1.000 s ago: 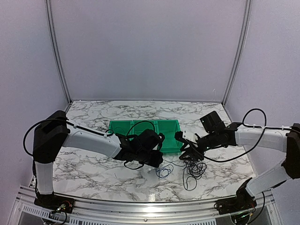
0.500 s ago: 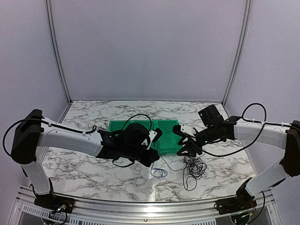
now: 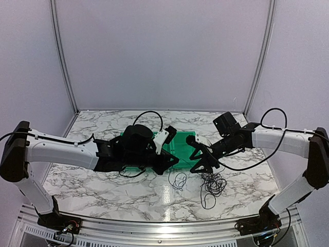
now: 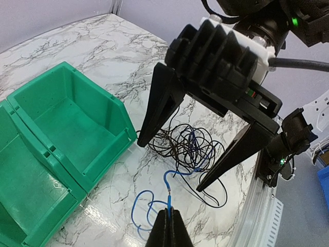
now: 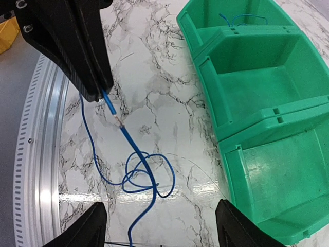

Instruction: Untangle the cables

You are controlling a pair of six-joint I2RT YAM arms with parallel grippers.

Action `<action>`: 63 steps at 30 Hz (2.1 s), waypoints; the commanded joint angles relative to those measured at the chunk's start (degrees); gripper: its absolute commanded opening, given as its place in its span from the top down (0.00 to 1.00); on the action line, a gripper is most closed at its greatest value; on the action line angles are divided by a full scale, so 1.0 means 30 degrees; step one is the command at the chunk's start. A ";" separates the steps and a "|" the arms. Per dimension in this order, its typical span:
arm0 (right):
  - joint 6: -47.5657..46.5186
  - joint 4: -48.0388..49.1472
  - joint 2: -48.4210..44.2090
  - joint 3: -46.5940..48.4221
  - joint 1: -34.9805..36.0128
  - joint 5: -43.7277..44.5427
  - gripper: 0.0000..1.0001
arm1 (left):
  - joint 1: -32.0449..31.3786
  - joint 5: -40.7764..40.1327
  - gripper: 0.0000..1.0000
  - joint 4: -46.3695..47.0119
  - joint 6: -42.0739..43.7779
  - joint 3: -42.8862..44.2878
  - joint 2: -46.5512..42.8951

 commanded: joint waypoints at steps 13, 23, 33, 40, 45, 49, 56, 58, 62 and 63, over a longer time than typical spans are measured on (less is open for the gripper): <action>0.2096 0.0310 0.1382 0.1829 0.0212 -0.1988 0.98 | 0.0008 0.0262 1.00 0.2298 -0.0070 -0.0784 -0.0742; 0.2651 -0.1612 -0.0150 0.4059 0.0217 -0.2860 1.00 | -0.0200 0.0185 0.49 0.5183 -0.0794 -0.3116 -0.0240; 0.2627 -0.1670 -0.1406 0.3522 0.0219 -0.1778 1.00 | -0.0344 -0.2902 0.47 0.5325 -0.2667 -0.8831 -0.4447; 0.2794 -0.1402 -0.1285 0.3474 0.0223 -0.1715 1.00 | -0.0858 -0.2336 0.54 0.7490 -0.5194 -0.7575 -0.0441; 0.3001 -0.0940 -0.1394 0.3188 0.0217 -0.1655 1.00 | -0.1281 -0.1469 0.48 0.7877 -0.5514 -0.5549 0.2518; 0.3016 -0.0799 -0.1457 0.3007 0.0216 -0.1656 1.00 | -0.1216 -0.1454 0.51 0.7882 -0.5673 -0.4449 0.4171; 0.3120 -0.0546 -0.1727 0.2840 0.0229 -0.1570 1.00 | -0.0858 -0.1921 0.55 0.7902 -0.6248 -0.4045 0.5419; 0.3128 -0.0493 -0.1775 0.2801 0.0213 -0.1568 1.00 | -0.0813 -0.1901 0.55 0.7930 -0.6262 -0.3831 0.5842; 0.3157 -0.0511 -0.1845 0.2742 0.0229 -0.1568 1.00 | -0.0813 -0.1459 0.55 0.8566 -0.6024 -0.3319 0.6808; 0.3169 -0.0484 -0.1889 0.2724 0.0231 -0.1554 1.00 | -0.0813 -0.1074 0.55 0.8605 -0.5975 -0.3126 0.7042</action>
